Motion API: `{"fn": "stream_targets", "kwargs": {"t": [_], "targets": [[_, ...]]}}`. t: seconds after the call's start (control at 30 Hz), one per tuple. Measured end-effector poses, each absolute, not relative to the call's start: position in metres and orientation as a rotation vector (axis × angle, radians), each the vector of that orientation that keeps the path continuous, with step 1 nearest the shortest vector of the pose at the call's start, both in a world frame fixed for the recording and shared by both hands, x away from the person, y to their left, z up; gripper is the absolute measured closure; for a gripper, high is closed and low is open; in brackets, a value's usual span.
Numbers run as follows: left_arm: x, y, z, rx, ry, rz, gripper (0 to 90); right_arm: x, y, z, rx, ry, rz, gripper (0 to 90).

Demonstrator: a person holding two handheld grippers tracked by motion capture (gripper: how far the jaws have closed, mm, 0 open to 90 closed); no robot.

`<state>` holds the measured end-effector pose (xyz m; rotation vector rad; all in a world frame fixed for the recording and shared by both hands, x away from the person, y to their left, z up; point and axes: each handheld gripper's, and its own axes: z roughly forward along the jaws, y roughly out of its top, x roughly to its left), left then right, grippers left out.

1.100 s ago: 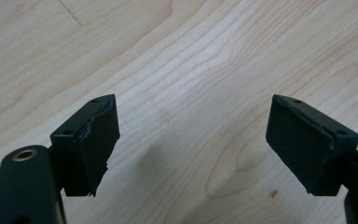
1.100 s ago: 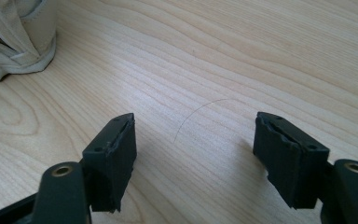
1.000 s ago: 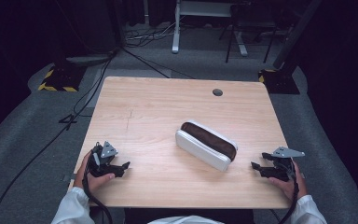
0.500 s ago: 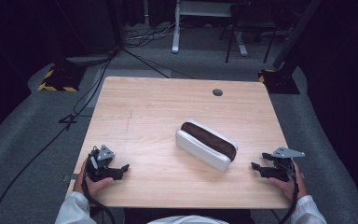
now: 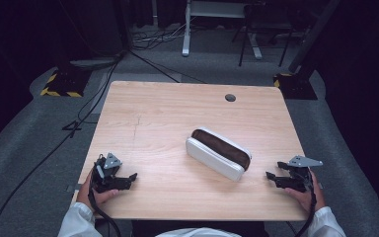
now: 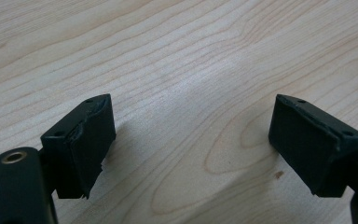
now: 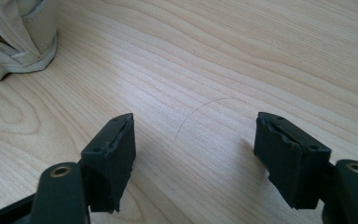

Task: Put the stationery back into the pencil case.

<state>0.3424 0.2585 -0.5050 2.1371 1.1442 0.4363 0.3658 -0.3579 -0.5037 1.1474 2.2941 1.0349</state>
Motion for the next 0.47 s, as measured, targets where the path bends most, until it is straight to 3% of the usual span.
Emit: {"fn": "stream_targets", "kwargs": {"t": [0.47], "targets": [[0.3424,0.2582,-0.5049,2.137,1.148,0.438,15.0,0.3658,-0.3578,-0.5037,1.142,2.299,1.035,28.9]]}}
